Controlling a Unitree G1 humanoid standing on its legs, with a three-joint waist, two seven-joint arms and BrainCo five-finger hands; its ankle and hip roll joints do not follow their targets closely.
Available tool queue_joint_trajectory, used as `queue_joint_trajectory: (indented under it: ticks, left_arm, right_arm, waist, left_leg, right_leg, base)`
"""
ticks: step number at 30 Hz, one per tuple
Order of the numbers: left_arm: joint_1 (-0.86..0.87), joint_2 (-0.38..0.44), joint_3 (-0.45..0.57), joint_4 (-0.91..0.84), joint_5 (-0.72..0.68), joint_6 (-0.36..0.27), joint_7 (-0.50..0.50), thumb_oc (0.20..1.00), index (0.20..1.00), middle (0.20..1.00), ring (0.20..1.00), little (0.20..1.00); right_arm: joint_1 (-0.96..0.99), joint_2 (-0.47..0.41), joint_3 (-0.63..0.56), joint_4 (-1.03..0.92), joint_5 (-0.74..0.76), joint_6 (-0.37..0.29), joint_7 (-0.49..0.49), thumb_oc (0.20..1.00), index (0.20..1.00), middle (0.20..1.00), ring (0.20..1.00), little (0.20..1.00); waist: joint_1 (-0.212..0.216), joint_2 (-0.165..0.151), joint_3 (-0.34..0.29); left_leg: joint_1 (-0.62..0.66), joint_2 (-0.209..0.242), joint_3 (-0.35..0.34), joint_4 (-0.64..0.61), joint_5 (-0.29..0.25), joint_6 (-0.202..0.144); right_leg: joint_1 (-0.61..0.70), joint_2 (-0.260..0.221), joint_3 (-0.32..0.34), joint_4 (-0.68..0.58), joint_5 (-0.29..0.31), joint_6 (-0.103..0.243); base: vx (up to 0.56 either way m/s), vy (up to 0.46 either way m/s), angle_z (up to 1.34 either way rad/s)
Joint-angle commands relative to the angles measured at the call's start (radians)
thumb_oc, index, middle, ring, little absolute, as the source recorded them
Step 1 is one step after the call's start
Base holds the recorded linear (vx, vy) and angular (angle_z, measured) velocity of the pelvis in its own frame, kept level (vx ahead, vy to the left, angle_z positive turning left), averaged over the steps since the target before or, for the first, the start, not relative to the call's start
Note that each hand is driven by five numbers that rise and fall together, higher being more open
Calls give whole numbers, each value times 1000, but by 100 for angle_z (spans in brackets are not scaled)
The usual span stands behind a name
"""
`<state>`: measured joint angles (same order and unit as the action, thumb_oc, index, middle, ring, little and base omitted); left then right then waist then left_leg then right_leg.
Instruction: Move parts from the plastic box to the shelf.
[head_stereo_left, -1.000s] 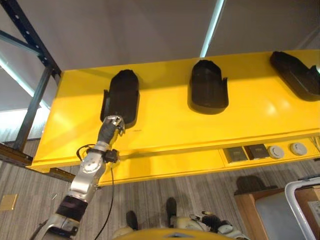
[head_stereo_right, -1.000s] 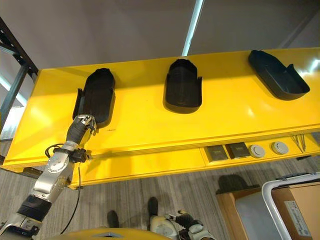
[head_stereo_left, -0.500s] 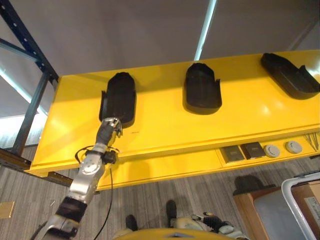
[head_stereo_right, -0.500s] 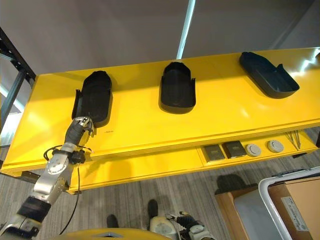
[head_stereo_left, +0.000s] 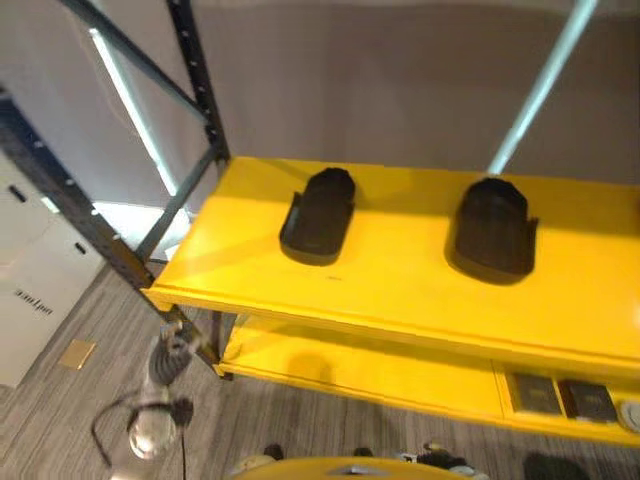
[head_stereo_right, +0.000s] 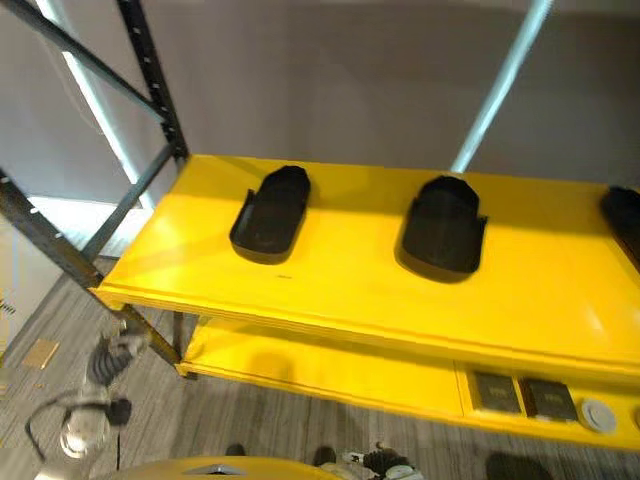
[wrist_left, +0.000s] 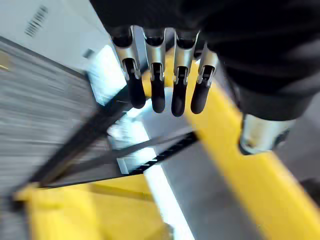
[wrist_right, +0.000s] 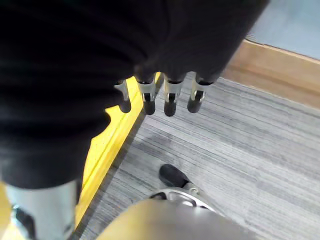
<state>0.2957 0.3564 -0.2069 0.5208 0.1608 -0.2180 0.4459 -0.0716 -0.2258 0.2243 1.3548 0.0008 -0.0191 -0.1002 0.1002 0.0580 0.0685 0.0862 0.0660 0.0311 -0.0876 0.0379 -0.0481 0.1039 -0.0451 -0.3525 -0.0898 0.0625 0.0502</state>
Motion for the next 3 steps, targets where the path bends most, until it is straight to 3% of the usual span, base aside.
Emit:
queue_joint_trajectory:
  ticks: [1,3]
  left_arm:
    - [-60,-16,-24,77,52,31,37,1000,1000,1000,1000,1000]
    - [-76,-45,-34,224,46,47,40,1000,1000,1000,1000,1000]
  right_arm:
    - [-50,41,-2,51,26,-24,-46,1000,1000,1000,1000,1000]
    - [-51,42,-1,44,38,-29,-51,1000,1000,1000,1000,1000]
  waist:
    - [17,-51,15]
    - [24,-52,14]
  left_leg:
    - [-28,28,-96,0,-46,-29]
    - [-35,26,-114,0,-41,-29]
  right_leg:
    - [48,-74,-59,3,-118,52]
    - [55,-75,-80,3,-122,49]
  base:
    - [-10,10,109]
    - [3,12,50]
